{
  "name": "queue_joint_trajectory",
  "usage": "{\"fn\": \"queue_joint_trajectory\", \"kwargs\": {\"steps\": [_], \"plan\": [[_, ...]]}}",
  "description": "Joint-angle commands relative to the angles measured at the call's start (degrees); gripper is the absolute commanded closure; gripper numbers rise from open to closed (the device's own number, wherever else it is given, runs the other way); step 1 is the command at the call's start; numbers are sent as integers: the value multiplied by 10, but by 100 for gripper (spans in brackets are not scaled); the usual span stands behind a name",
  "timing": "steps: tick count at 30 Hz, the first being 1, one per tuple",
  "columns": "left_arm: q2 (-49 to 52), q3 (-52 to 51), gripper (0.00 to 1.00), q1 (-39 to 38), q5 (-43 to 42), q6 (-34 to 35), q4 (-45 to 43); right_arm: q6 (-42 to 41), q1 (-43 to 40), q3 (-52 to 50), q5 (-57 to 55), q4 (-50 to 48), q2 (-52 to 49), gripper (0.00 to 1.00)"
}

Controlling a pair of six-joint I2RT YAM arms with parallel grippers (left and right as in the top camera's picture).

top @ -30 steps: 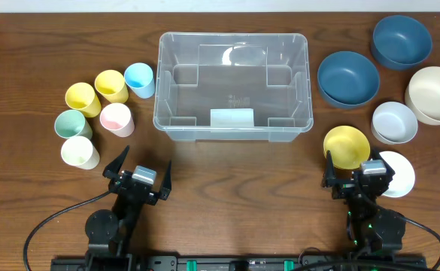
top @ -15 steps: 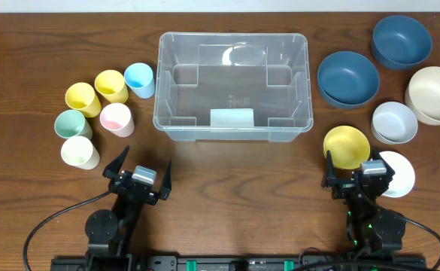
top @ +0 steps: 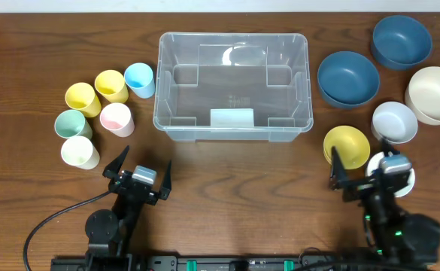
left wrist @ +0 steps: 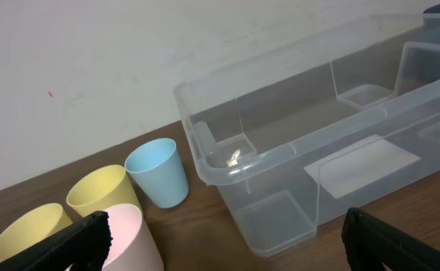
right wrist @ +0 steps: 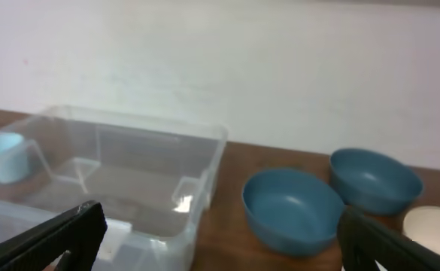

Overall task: Pack container
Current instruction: 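Move the right gripper to the blue bowl at back right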

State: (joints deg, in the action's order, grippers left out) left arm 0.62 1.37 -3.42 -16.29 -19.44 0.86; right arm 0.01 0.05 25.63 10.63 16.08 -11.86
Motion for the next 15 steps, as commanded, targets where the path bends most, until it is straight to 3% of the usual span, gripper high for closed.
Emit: {"fn": "queue_joint_trajectory", "kwargs": {"steps": [1, 8, 15], "plan": [[-3, -11, 2, 3, -4, 5, 19, -9, -4, 114, 12, 42, -100, 1], [-3, -11, 2, 3, -4, 5, 19, -30, -10, 432, 17, 246, -405, 1], [-3, -11, 2, 3, -4, 5, 19, -25, -19, 697, 36, 417, -638, 1]]}}
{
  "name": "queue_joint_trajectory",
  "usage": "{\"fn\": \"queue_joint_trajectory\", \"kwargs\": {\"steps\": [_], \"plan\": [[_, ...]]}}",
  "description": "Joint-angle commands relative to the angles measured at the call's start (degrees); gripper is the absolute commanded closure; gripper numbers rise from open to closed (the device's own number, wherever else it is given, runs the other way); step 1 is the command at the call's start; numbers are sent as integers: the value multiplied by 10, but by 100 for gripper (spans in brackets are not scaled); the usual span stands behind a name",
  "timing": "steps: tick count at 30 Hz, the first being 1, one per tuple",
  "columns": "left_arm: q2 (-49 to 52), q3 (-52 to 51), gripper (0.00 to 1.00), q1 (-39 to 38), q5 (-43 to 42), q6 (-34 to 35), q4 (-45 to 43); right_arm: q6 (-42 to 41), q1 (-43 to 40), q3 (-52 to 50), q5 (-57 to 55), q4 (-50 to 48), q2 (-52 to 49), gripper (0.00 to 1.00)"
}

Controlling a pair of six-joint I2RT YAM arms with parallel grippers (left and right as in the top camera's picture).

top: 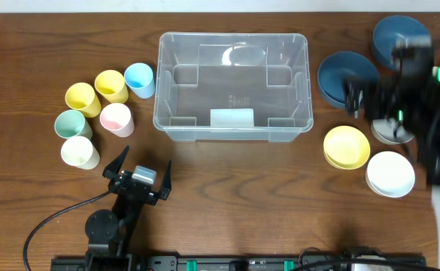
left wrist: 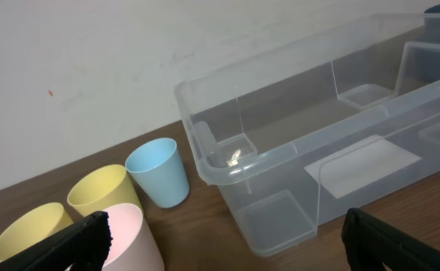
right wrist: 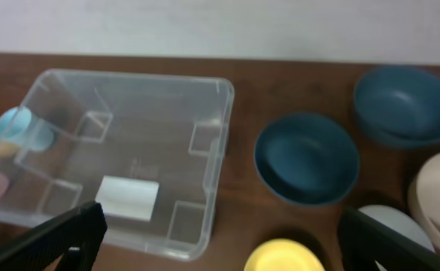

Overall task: Pack container
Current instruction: 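Move the right gripper to the blue bowl at back right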

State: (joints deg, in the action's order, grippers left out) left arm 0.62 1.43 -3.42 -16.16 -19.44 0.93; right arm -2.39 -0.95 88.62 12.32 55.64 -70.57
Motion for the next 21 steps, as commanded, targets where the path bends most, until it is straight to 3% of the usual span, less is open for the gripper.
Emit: {"fn": "queue_joint_trajectory", "kwargs": {"steps": [1, 5, 10, 21], "plan": [[-3, -12, 2, 3, -5, 5, 18, -1, -9, 88, 24, 34, -73, 1], [-3, -12, 2, 3, -5, 5, 18, 23, -10, 103, 12, 34, -118, 1], [-3, -12, 2, 3, -5, 5, 18, 2, -30, 103, -45, 33, -174, 10], [-3, -12, 2, 3, -5, 5, 18, 19, -48, 103, -33, 24, -312, 24]]}}
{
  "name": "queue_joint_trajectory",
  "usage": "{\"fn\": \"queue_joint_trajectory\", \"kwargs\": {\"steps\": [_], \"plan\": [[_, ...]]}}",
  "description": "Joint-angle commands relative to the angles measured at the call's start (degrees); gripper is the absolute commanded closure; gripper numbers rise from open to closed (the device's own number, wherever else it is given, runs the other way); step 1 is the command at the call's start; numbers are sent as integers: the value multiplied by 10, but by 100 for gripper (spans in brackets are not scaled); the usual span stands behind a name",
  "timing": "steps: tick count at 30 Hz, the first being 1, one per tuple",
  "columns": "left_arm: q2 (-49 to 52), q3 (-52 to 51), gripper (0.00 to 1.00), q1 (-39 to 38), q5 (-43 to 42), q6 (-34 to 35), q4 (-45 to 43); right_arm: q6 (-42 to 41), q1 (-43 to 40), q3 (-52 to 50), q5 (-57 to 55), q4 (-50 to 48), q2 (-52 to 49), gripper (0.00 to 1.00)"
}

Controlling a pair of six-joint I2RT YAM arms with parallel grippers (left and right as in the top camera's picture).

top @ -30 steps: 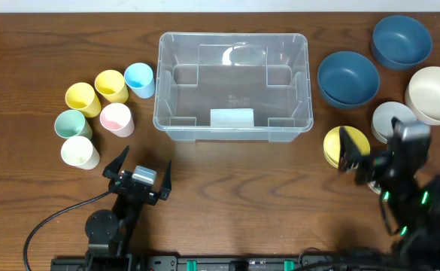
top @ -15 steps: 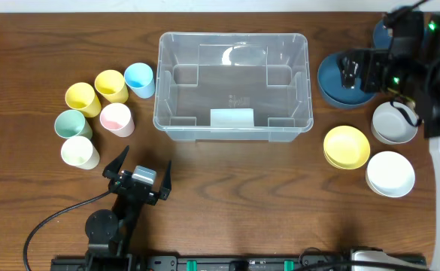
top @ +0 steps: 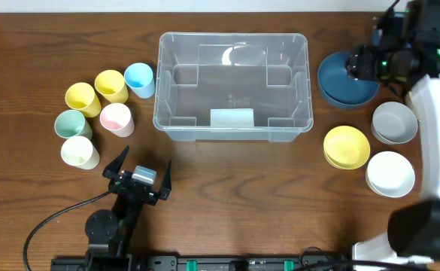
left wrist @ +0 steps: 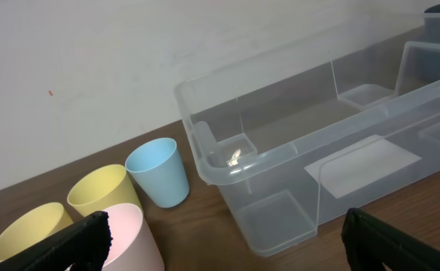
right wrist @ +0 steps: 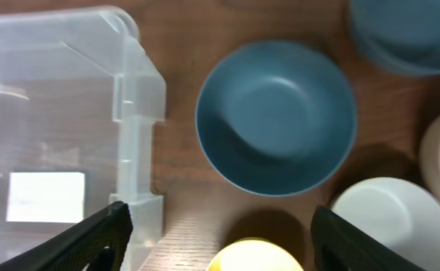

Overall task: Pack container
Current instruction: 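Move the right gripper to the blue bowl at back right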

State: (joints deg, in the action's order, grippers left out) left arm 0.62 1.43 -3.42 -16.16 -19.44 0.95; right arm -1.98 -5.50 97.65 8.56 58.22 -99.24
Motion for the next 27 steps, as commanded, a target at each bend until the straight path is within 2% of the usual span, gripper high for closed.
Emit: {"fn": "queue_joint_trajectory", "kwargs": {"steps": [1, 7, 19, 27], "plan": [[-3, -12, 2, 3, -5, 5, 18, 26, -2, 12, 12, -3, -36, 25], [-3, -12, 2, 3, -5, 5, 17, 47, -1, 12, 16, -12, -104, 28], [-3, -12, 2, 3, -5, 5, 17, 151, -1, 11, 46, -20, -180, 28], [-3, -12, 2, 3, -5, 5, 18, 199, 2, 8, 54, -17, -205, 36]]}}
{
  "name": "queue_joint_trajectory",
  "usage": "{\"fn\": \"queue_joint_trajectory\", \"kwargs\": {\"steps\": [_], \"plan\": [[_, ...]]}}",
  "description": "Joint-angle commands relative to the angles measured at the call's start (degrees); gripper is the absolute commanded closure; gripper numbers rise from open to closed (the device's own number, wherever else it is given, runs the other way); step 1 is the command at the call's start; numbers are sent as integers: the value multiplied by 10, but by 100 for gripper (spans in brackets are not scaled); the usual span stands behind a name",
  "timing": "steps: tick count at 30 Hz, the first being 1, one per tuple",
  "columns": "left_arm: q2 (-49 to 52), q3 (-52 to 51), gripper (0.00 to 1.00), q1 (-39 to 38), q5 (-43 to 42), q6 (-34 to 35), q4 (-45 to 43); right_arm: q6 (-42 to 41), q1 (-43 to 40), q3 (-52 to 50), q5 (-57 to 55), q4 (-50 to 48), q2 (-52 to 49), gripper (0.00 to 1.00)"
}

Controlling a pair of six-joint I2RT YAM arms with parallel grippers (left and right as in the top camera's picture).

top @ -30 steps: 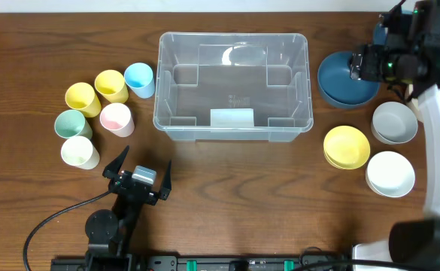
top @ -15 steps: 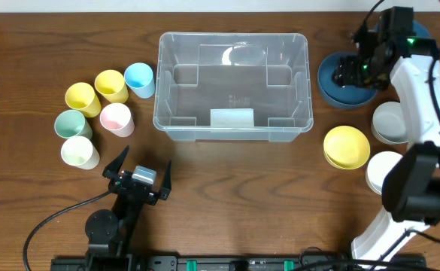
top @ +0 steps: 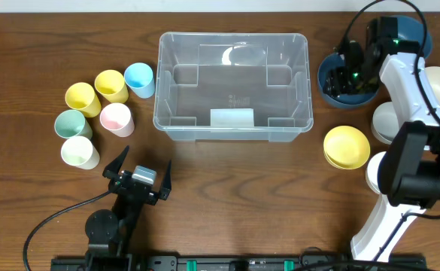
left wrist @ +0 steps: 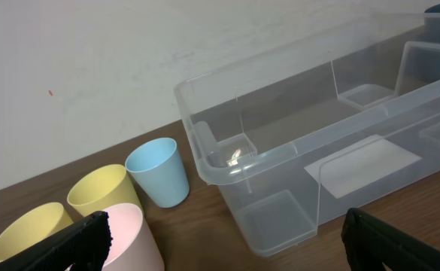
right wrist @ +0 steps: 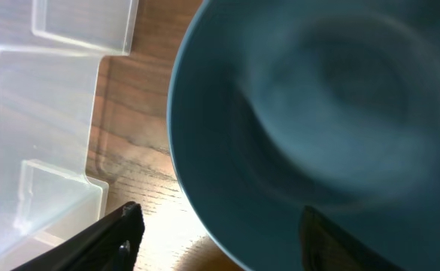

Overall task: Pack container
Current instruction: 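Move the right gripper to the blue bowl at back right, then grasp the blue bowl rim with the right gripper and lift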

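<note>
The clear plastic container (top: 235, 75) stands empty at mid table; its corner shows in the right wrist view (right wrist: 39, 135). My right gripper (top: 345, 74) is open, low over the nearer dark blue bowl (top: 359, 94). In the right wrist view the right gripper (right wrist: 220, 241) straddles the left rim of that bowl (right wrist: 317, 113): one finger over the wood, one over the inside. My left gripper (top: 141, 179) sits open near the front edge, holding nothing; in the left wrist view this gripper (left wrist: 227, 248) faces the container (left wrist: 317, 135).
Several cups stand left of the container: two yellow (top: 82, 98), blue (top: 139, 79), pink (top: 116, 118), green (top: 72, 124), cream (top: 80, 151). Right of it are a second blue bowl (top: 411, 38), a cream bowl (top: 438, 94), a grey bowl (top: 389, 120), a yellow bowl (top: 346, 147) and a white bowl (top: 376, 175).
My right gripper was higher above the blue bowl; now it is low and close, open across the bowl's left rim. The left arm and all the cups stand as before.
My right gripper first rested open at the front right by the white bowl. It was then raised over the bowls, then higher above the nearer blue bowl, and now sits low at that bowl's rim. The left gripper has stayed open at the front.
</note>
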State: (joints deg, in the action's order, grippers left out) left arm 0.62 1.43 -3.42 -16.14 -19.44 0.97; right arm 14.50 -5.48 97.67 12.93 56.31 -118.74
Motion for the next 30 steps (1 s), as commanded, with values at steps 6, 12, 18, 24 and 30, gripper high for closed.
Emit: {"fn": "queue_joint_trajectory", "kwargs": {"steps": [6, 12, 18, 24, 30], "plan": [[-3, -12, 2, 3, -6, 5, 17, 40, 3, 4, 11, 7, -24, 42], [-3, -12, 2, 3, -6, 5, 17, 53, 3, -15, 30, 4, -35, 48], [-3, -12, 2, 3, -6, 5, 17, 59, 3, -47, 32, -17, -35, 51], [-3, -12, 2, 3, -6, 5, 17, 59, 1, -55, 31, -30, -35, 67], [-3, -12, 2, 3, -6, 5, 17, 57, 1, -55, 26, -48, -35, 70]]}}
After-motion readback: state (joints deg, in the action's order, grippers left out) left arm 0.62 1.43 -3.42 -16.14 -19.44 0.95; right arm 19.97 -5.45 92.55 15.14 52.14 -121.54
